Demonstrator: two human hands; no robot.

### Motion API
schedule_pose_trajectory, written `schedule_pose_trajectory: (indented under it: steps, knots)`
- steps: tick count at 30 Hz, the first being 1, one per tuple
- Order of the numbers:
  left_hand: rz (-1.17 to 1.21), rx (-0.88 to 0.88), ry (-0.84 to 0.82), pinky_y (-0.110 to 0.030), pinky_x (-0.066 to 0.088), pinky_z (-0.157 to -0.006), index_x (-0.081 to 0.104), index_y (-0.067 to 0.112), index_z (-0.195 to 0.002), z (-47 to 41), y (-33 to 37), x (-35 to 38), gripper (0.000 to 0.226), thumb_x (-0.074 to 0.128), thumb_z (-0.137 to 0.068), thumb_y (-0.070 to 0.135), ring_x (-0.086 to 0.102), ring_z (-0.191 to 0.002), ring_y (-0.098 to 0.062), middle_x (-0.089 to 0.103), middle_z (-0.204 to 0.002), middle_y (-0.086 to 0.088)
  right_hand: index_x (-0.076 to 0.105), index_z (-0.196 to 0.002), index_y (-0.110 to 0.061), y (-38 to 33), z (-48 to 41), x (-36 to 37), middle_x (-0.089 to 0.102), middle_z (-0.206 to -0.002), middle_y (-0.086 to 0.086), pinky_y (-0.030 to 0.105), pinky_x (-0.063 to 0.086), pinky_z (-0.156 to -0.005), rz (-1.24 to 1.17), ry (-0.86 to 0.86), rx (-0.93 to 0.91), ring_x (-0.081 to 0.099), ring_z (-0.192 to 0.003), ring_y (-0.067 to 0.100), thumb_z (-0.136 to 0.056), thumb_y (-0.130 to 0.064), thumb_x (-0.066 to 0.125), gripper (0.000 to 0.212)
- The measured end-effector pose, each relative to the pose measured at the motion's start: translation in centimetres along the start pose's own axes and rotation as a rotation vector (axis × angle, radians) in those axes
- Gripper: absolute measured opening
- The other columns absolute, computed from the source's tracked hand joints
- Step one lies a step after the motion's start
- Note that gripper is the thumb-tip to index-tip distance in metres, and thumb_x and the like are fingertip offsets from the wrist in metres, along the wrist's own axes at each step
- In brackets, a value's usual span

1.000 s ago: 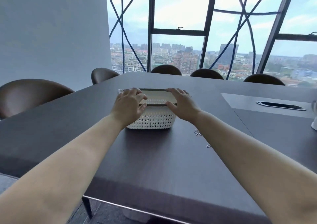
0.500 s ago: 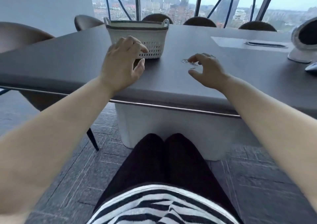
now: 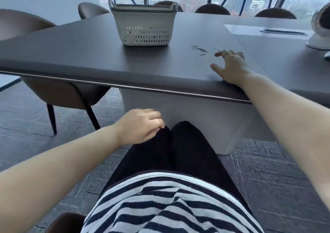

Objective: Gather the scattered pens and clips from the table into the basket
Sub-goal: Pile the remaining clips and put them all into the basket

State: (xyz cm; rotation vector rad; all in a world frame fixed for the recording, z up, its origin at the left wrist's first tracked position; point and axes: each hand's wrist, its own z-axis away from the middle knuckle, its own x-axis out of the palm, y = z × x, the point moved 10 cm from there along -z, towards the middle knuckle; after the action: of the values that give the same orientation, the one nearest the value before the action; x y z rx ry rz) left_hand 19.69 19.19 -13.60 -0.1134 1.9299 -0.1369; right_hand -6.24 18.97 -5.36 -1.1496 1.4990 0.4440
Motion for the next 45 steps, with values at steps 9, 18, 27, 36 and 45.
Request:
schedule_pose_trajectory:
  steps: [9,18,27,36,45]
  knots:
    - [0.410,-0.111,-0.571,-0.033,0.038,-0.101,0.058,0.022,-0.114,0.7,4.9,12.4,0.039,0.059,-0.083,0.045,0.051,-0.112,-0.015,0.054,-0.120,0.002,0.037,-0.137,-0.020,0.3,-0.4,0.7,0.032,-0.149,0.007,0.043,0.019,-0.112,0.016,-0.033,0.006,0.019,-0.137,0.033,-0.090,-0.042,0.046,0.052]
    - [0.186,-0.090,-0.632,-0.034,0.028,-0.092,0.067,0.026,-0.095,0.1,5.1,14.5,0.027,0.063,-0.078,0.046,0.049,-0.109,-0.014,0.062,-0.106,0.008,0.034,-0.138,-0.021,0.5,-0.6,1.2,0.028,-0.152,0.007,0.042,0.014,-0.115,-0.011,-0.072,0.010,0.015,-0.139,0.031,-0.090,-0.044,0.046,0.054]
    - [0.208,-0.020,-0.737,-0.033,0.022,-0.093,0.067,0.031,-0.101,0.4,5.1,15.2,0.025,0.063,-0.079,0.043,0.044,-0.109,-0.012,0.066,-0.107,0.015,0.034,-0.138,-0.021,0.6,-0.6,1.2,0.035,-0.147,0.008,0.042,0.016,-0.114,-0.030,-0.070,-0.001,0.017,-0.138,0.031,-0.090,-0.044,0.045,0.054]
    - [0.460,-0.088,-0.531,-0.021,0.016,-0.089,0.071,0.030,-0.096,0.8,3.7,13.6,0.019,0.063,-0.081,0.040,0.050,-0.105,-0.002,0.070,-0.102,0.015,0.035,-0.138,-0.021,0.7,-0.5,1.1,0.038,-0.146,0.008,0.044,0.017,-0.114,-0.050,-0.065,-0.007,0.018,-0.137,0.031,-0.090,-0.044,0.045,0.053]
    - [0.554,-0.268,0.230,-0.022,0.050,-0.071,0.054,0.027,-0.094,-2.1,-3.0,-3.4,0.013,0.047,-0.087,0.036,0.064,-0.073,-0.004,0.069,-0.081,0.010,0.038,-0.136,-0.018,0.8,-2.5,1.8,0.041,-0.144,0.011,0.042,0.021,-0.112,-0.030,-0.071,-0.009,0.028,-0.135,0.034,-0.086,-0.039,0.056,0.058]
